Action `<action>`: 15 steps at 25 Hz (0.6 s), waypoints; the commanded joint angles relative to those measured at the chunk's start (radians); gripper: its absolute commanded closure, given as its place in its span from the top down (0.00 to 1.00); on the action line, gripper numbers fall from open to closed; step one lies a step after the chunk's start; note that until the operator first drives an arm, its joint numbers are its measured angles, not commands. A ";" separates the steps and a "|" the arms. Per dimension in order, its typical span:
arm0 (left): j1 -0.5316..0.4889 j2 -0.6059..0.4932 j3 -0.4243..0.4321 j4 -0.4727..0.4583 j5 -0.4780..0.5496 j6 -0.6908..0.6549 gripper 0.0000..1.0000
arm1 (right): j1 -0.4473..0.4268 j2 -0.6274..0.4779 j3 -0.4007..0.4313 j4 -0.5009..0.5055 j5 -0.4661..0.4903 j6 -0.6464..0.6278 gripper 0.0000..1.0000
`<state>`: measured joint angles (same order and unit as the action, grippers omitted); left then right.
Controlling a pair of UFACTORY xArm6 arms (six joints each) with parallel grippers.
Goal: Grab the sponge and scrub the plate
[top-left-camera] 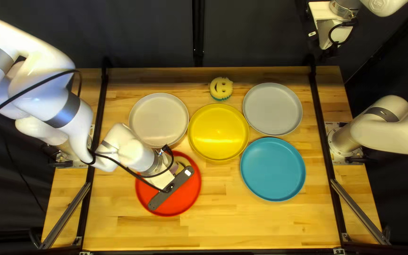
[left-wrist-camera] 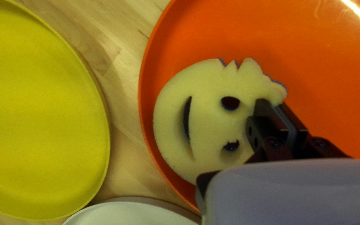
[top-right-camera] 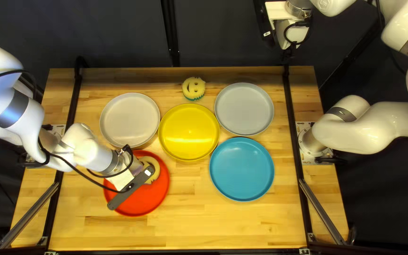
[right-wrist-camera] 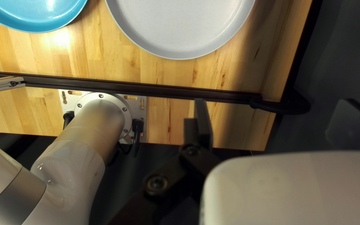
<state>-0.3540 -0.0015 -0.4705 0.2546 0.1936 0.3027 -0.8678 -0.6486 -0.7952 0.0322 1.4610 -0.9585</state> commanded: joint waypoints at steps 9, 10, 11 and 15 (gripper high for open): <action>-0.154 0.053 -0.093 0.179 0.050 -0.291 0.00 | 0.000 0.000 0.000 0.000 0.000 0.000 1.00; -0.159 0.054 -0.097 0.186 0.055 -0.301 0.00 | 0.000 0.000 0.000 0.000 0.000 0.000 1.00; -0.175 0.062 -0.110 0.204 0.062 -0.331 0.00 | 0.000 0.000 0.000 0.000 0.000 0.000 1.00; -0.182 0.057 -0.098 0.251 0.055 -0.390 0.00 | 0.000 0.000 0.000 0.000 0.000 0.000 1.00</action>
<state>-0.5344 0.0620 -0.5798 0.4779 0.2534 -0.0547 -0.8678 -0.6486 -0.7952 0.0322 1.4610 -0.9585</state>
